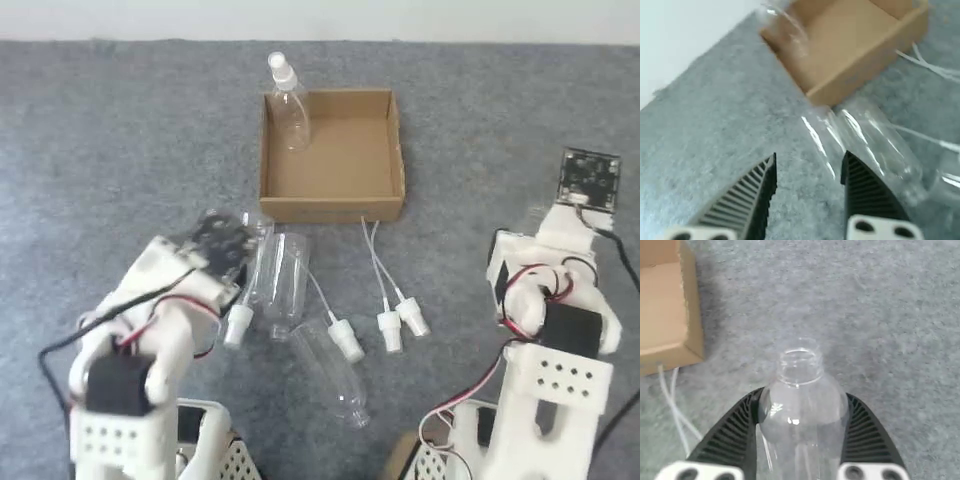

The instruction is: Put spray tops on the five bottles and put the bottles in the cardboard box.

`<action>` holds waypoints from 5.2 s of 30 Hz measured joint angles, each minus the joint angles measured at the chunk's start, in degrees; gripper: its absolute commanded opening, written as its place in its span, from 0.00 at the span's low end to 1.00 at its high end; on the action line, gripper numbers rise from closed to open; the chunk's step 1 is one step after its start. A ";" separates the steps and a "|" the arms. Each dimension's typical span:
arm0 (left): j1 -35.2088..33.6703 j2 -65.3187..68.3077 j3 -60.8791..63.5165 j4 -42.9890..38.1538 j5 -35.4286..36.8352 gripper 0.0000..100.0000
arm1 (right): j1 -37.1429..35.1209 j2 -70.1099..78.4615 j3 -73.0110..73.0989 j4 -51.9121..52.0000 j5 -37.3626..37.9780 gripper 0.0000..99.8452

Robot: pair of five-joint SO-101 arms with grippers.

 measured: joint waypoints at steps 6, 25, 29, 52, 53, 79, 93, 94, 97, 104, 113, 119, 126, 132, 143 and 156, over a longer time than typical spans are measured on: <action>7.03 13.71 -5.89 4.04 -6.86 0.23 | 3.34 0.00 2.29 -3.60 -1.93 0.08; 24.35 44.48 -12.84 4.48 -17.32 0.23 | 11.69 -0.18 2.81 -4.75 -2.99 0.08; 27.69 50.73 -14.95 4.48 -18.99 0.23 | 13.63 -0.18 2.81 -5.45 -2.99 0.08; 37.36 77.27 -25.23 -1.14 -26.46 0.17 | 22.86 -0.35 2.81 -8.44 -3.16 0.08; 37.54 77.71 -25.23 -1.32 -26.46 0.17 | 22.86 -0.35 2.81 -8.44 -3.16 0.08; 38.07 78.51 -24.09 -7.74 -21.89 0.10 | 22.86 -0.35 2.81 -8.44 -3.16 0.08; 32.26 78.51 -24.09 -7.82 -15.21 0.20 | 22.86 -0.35 2.81 -8.44 -3.16 0.08; 32.18 78.51 -24.26 -7.03 -14.33 0.20 | 22.86 -0.35 2.81 -8.44 -3.16 0.08; 33.49 78.51 -26.46 -5.63 -12.04 0.20 | 22.86 -0.35 2.81 -8.44 -3.16 0.08; 38.24 78.51 -29.54 -4.92 -10.90 0.20 | 22.86 -0.35 2.81 -8.44 -3.16 0.08; 39.65 78.51 -29.54 -9.14 -10.55 0.17 | 22.86 -0.35 2.81 -8.44 -3.16 0.08; 39.65 78.51 -26.99 -9.67 -10.55 0.15 | 22.86 -0.35 2.81 -8.44 -3.16 0.08; 39.65 78.51 -26.11 -9.67 -11.34 0.14 | 22.86 -0.35 2.81 -8.44 -3.16 0.08; 39.65 78.51 -23.56 -13.36 -11.43 0.14 | 22.86 -0.35 2.81 -8.44 -3.16 0.08; 39.82 78.51 -22.59 -14.95 -11.87 0.02 | 22.86 -0.35 2.81 -8.44 -3.16 0.08; 37.63 78.51 -37.45 3.52 -9.41 0.01 | 22.86 -0.35 2.81 -8.44 -3.16 0.08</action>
